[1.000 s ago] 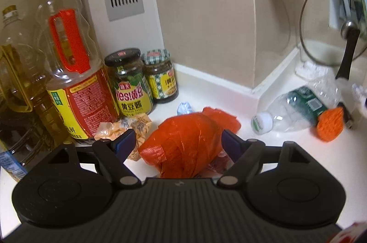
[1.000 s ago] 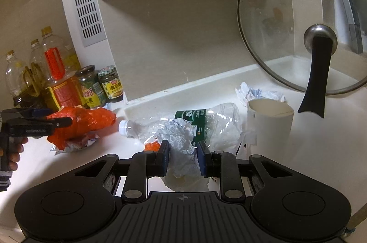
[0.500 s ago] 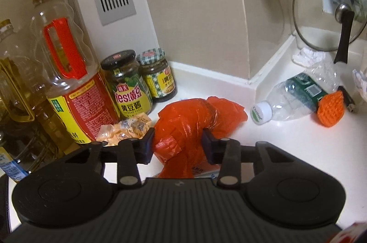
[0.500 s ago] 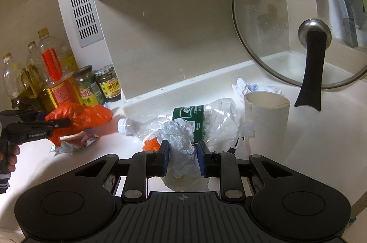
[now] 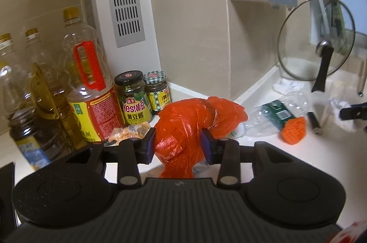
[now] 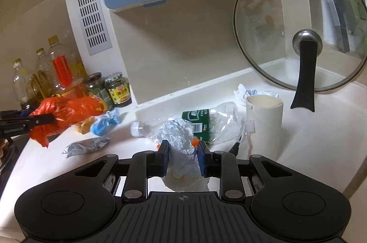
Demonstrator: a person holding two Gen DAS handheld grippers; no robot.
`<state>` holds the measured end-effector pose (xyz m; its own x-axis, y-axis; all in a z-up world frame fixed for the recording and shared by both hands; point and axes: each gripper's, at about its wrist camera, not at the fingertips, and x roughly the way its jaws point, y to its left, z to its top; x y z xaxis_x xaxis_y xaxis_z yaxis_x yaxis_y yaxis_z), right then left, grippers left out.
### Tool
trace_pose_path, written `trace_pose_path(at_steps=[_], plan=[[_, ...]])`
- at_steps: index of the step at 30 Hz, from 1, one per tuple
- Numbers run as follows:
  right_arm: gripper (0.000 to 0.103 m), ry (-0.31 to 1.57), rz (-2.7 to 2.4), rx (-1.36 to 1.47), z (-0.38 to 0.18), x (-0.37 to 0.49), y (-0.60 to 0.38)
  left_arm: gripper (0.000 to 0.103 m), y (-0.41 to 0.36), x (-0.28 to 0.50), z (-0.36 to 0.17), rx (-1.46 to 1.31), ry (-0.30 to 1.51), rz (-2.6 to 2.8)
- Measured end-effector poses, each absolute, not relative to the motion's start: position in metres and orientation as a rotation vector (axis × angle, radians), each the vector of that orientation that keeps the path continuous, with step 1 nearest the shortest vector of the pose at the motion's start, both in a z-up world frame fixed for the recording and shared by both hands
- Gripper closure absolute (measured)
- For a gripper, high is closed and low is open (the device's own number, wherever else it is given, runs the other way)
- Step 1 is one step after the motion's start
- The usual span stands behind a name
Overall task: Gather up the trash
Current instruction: 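Grasp the red plastic bag with the left gripper while the right gripper holds the tissue, then carry the red bag in the left gripper while the right gripper carries the tissue to the bin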
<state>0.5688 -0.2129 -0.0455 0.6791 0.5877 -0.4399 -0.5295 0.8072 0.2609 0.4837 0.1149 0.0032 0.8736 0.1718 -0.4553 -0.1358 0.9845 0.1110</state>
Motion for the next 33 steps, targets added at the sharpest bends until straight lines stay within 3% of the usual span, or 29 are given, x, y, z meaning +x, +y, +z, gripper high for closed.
trace_pose_path(at_steps=[19, 33], plan=[[0.077, 0.549, 0.727, 0.162, -0.026, 0.445, -0.202, 0.065, 0.097, 0.333, 0.016, -0.102, 0.526, 0.126], [0.077, 0.718, 0.769, 0.176, -0.063, 0.362, -0.184, 0.065, 0.083, 0.262, -0.026, -0.154, 0.656, 0.084]])
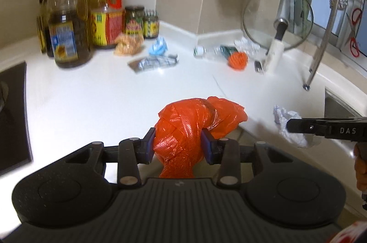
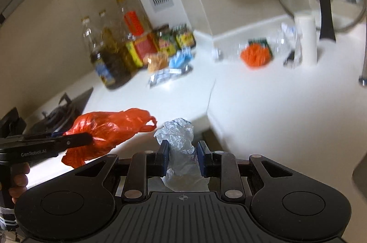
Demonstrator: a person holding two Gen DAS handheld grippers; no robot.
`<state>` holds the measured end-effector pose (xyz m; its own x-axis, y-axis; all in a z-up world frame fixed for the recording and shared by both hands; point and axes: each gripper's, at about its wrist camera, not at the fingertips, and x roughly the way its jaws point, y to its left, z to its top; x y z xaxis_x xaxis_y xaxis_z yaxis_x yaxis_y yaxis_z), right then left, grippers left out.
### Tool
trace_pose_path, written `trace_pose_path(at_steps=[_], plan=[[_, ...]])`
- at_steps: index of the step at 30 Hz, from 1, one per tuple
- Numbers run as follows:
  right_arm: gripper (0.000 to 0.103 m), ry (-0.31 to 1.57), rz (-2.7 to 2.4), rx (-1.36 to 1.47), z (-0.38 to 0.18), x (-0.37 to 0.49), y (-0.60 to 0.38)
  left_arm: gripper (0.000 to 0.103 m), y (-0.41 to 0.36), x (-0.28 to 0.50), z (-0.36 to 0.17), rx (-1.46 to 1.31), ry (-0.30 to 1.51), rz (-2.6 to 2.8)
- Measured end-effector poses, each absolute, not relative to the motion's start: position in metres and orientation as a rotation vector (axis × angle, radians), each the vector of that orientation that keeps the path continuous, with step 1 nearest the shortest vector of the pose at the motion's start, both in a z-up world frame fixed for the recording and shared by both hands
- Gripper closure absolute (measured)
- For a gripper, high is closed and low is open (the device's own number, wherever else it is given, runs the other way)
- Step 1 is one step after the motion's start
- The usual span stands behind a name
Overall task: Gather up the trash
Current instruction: 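Carry the red bag in the left gripper while the right gripper carries the tissue to the bin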
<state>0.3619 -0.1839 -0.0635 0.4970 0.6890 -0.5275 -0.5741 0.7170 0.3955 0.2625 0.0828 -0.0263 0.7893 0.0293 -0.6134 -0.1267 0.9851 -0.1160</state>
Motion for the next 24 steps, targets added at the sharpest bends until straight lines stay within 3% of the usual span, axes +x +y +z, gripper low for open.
trace_pose_path(at_steps=[24], plan=[[0.077, 0.984, 0.660, 0.120, -0.188, 0.322, -0.157, 0.065, 0.081, 0.234, -0.156, -0.337, 0.929, 0.212]])
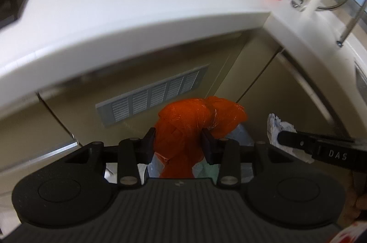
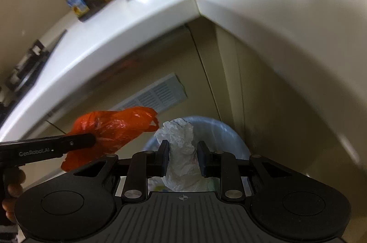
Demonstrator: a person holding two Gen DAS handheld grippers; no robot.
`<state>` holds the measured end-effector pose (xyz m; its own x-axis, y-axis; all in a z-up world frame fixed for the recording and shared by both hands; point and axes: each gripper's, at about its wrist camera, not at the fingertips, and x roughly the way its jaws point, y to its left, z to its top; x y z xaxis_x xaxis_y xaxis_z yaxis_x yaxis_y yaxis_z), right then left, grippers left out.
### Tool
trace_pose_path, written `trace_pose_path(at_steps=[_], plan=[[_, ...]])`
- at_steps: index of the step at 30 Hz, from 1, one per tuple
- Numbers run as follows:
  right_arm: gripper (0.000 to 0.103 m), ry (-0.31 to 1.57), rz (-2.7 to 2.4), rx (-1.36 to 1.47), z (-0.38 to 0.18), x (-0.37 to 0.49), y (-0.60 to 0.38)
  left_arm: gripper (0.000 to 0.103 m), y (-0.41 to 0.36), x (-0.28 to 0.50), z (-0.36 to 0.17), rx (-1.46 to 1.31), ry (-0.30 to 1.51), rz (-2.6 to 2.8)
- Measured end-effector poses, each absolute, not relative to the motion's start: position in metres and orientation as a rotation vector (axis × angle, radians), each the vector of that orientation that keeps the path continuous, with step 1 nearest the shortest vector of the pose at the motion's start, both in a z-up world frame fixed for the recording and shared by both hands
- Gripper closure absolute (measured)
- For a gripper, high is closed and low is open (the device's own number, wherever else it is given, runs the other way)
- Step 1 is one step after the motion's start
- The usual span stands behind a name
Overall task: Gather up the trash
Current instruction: 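Carry the red bag in the left gripper while the right gripper carries the tissue to the bin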
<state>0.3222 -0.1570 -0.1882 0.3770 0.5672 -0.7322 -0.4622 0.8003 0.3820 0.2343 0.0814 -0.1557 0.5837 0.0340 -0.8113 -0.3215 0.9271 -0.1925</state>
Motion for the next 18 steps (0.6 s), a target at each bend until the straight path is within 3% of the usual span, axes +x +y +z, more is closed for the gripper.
trace_pose_path(at_steps=[18], plan=[[0.077, 1.087, 0.569, 0.127, -0.249, 0.342, -0.165, 0.065, 0.064, 0.275, -0.235, -0.379, 1.048, 0.293]])
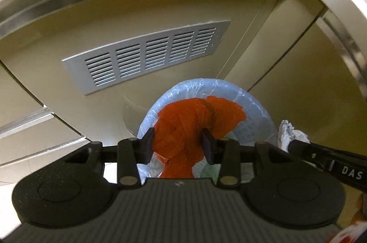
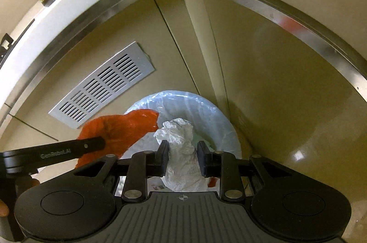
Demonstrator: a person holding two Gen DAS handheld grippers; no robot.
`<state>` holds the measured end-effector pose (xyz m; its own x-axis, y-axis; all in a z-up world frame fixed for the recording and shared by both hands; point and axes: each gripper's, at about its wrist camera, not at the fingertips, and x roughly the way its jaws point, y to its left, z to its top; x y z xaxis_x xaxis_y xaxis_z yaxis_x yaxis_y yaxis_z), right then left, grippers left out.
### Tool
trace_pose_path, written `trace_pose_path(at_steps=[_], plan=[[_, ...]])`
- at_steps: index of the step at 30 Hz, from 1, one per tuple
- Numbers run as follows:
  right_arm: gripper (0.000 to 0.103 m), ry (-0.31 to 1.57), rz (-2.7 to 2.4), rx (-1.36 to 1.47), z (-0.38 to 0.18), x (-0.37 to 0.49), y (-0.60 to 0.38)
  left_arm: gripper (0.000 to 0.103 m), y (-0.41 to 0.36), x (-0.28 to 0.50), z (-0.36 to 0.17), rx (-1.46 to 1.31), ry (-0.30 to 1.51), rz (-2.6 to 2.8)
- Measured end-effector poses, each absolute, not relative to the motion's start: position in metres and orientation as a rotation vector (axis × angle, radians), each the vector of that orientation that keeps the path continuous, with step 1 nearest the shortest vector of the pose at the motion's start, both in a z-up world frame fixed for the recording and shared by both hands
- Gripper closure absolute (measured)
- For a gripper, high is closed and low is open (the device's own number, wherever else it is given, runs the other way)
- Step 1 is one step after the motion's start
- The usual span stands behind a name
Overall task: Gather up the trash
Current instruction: 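Carry the red bag in the left gripper while the right gripper carries the tissue to the bin, then open the left gripper to drop the red bag while the right gripper drops the tissue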
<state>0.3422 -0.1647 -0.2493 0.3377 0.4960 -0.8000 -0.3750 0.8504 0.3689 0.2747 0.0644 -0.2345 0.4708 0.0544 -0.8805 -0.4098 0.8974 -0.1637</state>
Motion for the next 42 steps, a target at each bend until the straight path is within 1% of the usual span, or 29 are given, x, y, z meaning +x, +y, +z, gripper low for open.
trace_pose_path(at_steps=[8, 10, 11, 12, 18, 29, 32, 34, 35, 36, 37, 42], plan=[[0.077, 1.092, 0.565, 0.131, -0.256, 0.348, -0.161, 0.063, 0.060, 0.283, -0.255, -0.378, 1.078, 0.315], [0.077, 1.094, 0.561, 0.131, -0.259, 0.350, -0.161, 0.059, 0.059, 0.284, -0.259, -0.381, 1.078, 0.310], [0.077, 1.094, 0.556, 0.132, -0.260, 0.350, -0.161, 0.051, 0.058, 0.285, -0.261, -0.382, 1.083, 0.302], [0.077, 1.095, 0.552, 0.132, -0.261, 0.350, -0.162, 0.047, 0.058, 0.285, -0.264, -0.384, 1.090, 0.298], [0.077, 1.101, 0.548, 0.141, -0.262, 0.349, -0.163, 0.046, 0.056, 0.283, -0.264, -0.354, 1.087, 0.285], [0.076, 1.120, 0.521, 0.163, -0.273, 0.352, -0.157, 0.047, 0.061, 0.269, -0.248, -0.344, 1.057, 0.273], [0.071, 1.136, 0.498, 0.185, -0.279, 0.353, -0.155, 0.047, 0.062, 0.268, -0.247, -0.333, 1.055, 0.269], [0.060, 1.140, 0.467, 0.205, -0.283, 0.355, -0.155, 0.047, 0.063, 0.268, -0.247, -0.323, 1.059, 0.266], [0.056, 1.140, 0.453, 0.213, -0.285, 0.356, -0.156, 0.047, 0.063, 0.267, -0.247, -0.321, 1.061, 0.261], [0.048, 1.139, 0.442, 0.217, -0.287, 0.356, -0.156, 0.047, 0.063, 0.267, -0.247, -0.319, 1.061, 0.257], [0.046, 1.138, 0.439, 0.217, -0.288, 0.356, -0.155, 0.047, 0.063, 0.266, -0.247, -0.316, 1.061, 0.253], [0.046, 1.154, 0.448, 0.193, -0.289, 0.350, -0.153, 0.047, 0.063, 0.262, -0.247, -0.296, 1.067, 0.237]])
